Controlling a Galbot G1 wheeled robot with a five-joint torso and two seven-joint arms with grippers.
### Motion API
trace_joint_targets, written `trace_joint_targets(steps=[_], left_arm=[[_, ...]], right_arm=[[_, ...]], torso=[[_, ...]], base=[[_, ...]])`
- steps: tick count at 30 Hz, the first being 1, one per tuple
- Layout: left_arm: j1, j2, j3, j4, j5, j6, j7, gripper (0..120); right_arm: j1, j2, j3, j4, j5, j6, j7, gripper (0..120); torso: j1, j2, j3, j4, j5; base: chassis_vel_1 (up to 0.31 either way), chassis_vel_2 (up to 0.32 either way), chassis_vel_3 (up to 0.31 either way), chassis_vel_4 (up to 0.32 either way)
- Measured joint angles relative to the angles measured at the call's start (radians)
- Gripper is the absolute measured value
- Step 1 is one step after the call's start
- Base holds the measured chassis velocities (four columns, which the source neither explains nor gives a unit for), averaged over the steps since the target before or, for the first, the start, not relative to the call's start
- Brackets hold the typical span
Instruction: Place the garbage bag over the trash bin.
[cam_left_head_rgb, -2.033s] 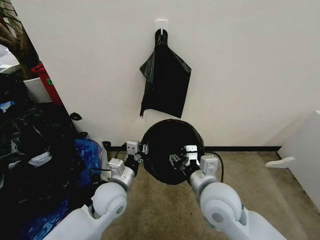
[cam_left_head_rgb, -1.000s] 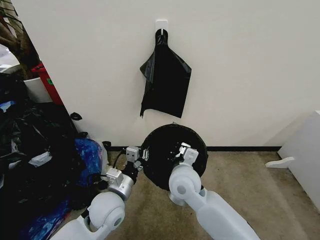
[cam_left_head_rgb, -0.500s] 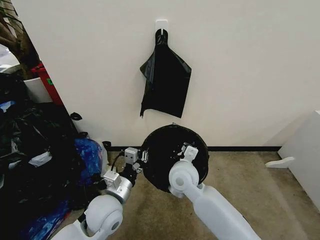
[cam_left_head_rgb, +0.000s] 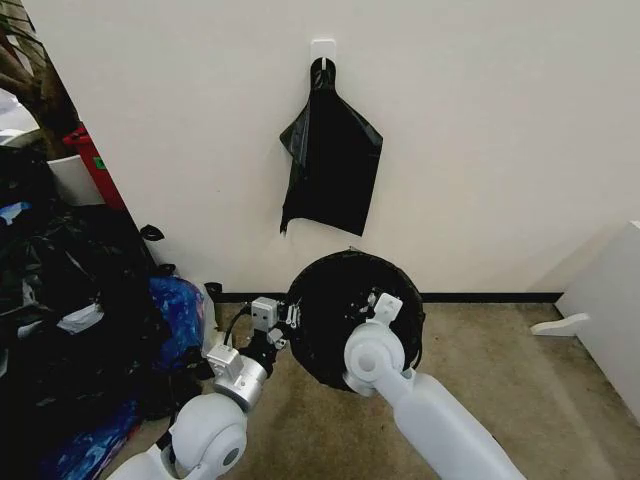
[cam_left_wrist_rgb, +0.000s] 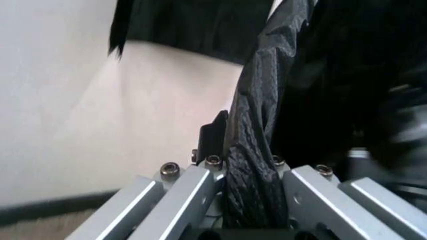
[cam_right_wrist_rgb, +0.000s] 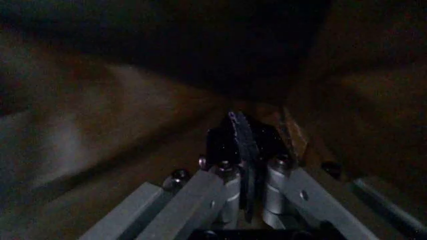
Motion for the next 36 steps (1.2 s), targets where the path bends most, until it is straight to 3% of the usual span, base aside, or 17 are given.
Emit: trace_joint_targets(steps=[7, 14, 18, 24, 26, 29, 32, 34, 36], left_arm=[[-0.052, -0.01, 0.018, 0.035, -0.108, 0.047, -0.054, 1], [-0.138, -0.02, 0.045, 0.073, -0.262, 0.105, -0.123, 1], [-0.17, -0.022, 0.05, 0.092, -0.38, 0.156, -0.168, 1], [-0.185, -0.019, 0.051, 0.101, -0.476, 0.211, -0.213, 1], [-0.191, -0.016, 0.051, 0.101, -0.526, 0.255, -0.241, 1], [-0.193, -0.013, 0.051, 0.101, -0.541, 0.28, -0.251, 1], [-0.199, -0.006, 0.053, 0.101, -0.576, 0.335, -0.284, 1], [-0.203, -0.006, 0.053, 0.102, -0.588, 0.344, -0.289, 1], [-0.222, -0.018, 0.055, 0.11, -0.639, 0.366, -0.318, 1]], right_arm=[[-0.047, -0.029, -0.054, 0.125, -0.014, -0.042, -0.04, 0], [-0.124, -0.128, -0.02, 0.317, -0.11, -0.125, -0.297, 0], [-0.156, -0.222, 0.091, 0.401, -0.23, -0.106, -0.549, 18], [-0.178, -0.306, 0.187, 0.403, -0.393, -0.001, -0.677, 34], [-0.207, -0.329, 0.249, 0.382, -0.451, 0.044, -0.717, 46], [-0.23, -0.335, 0.282, 0.368, -0.485, 0.068, -0.744, 51], [-0.374, -0.338, 0.426, 0.289, -0.636, 0.196, -0.9, 68], [-0.399, -0.334, 0.453, 0.277, -0.658, 0.218, -0.922, 71], [-0.493, -0.303, 0.571, 0.248, -0.714, 0.284, -0.984, 79]], torso=[[0.0, 0.0, 0.0, 0.0001, 0.0001], [0.0, 0.0, 0.0, -0.0002, 0.0002], [0.0, 0.0, 0.0, -0.0001, 0.0002], [0.0, 0.0, 0.0, 0.0, 0.0002], [0.0, 0.0, 0.0, -0.0001, 0.0002], [0.0, 0.0, 0.0, 0.0001, 0.0002], [0.0, 0.0, 0.0, 0.0002, 0.0005], [0.0, 0.0, 0.0, 0.0, 0.0004], [0.0, 0.0, 0.0, -0.0001, 0.0005]], base=[[0.0, 0.0, 0.0, 0.0], [0.0, 0.0, 0.0, 0.0], [0.0, 0.0, 0.0, 0.0], [0.0, 0.0, 0.0, 0.0], [0.0, 0.0, 0.0, 0.0], [0.0, 0.0, 0.0, 0.0], [0.0, 0.0, 0.0, 0.0], [0.0, 0.0, 0.0, 0.0], [0.0, 0.0, 0.0, 0.0]])
